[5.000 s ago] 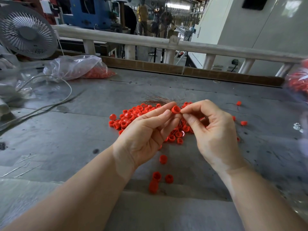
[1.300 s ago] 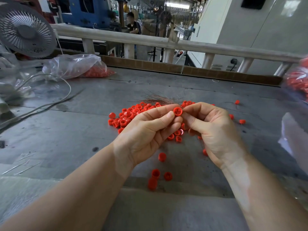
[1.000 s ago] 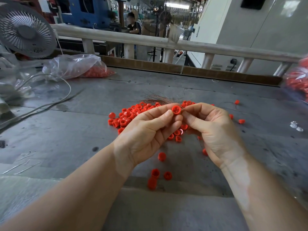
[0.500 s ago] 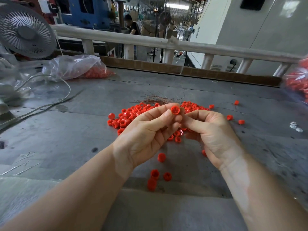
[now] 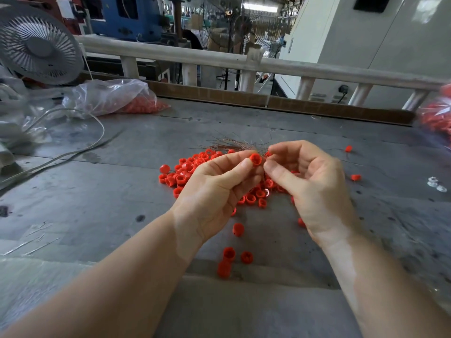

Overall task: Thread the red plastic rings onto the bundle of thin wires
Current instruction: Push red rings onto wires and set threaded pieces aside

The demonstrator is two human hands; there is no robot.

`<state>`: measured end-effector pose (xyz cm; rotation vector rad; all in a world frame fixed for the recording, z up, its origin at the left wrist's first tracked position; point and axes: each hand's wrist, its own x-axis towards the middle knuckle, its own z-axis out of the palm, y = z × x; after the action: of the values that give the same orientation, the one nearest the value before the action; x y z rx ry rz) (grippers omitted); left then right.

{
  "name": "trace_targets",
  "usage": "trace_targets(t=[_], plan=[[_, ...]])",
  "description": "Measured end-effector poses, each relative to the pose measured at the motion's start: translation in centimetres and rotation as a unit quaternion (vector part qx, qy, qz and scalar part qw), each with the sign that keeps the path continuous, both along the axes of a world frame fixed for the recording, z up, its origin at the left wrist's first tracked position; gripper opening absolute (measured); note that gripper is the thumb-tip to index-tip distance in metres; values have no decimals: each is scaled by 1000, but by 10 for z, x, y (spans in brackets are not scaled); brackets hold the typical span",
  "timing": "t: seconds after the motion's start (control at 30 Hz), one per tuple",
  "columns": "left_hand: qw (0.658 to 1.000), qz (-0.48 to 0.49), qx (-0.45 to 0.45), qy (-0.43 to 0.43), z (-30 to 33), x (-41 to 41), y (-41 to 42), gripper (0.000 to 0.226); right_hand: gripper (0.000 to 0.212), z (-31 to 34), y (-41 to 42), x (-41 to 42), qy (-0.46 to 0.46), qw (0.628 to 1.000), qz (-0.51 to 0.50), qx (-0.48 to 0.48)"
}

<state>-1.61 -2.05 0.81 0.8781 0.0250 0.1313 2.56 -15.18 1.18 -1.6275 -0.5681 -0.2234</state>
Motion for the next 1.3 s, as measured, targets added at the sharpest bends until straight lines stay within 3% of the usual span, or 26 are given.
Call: trace_targets(t=[0.13, 0.23, 0.6, 1.3], plan=[[1000, -1, 24, -6, -1, -1, -1, 19, 27, 0, 5, -7, -127, 987, -40, -93], [1000, -8, 27, -1, 0, -2, 0, 17, 22, 0, 5, -6, -158, 978, -59, -119], [998, -39, 11, 44, 8, -5, 3, 23, 17, 3, 3, -8, -173, 975, -48, -127], [997, -13, 78, 0, 3, -5, 4, 16, 18, 4, 1, -7, -190, 973, -37, -128]])
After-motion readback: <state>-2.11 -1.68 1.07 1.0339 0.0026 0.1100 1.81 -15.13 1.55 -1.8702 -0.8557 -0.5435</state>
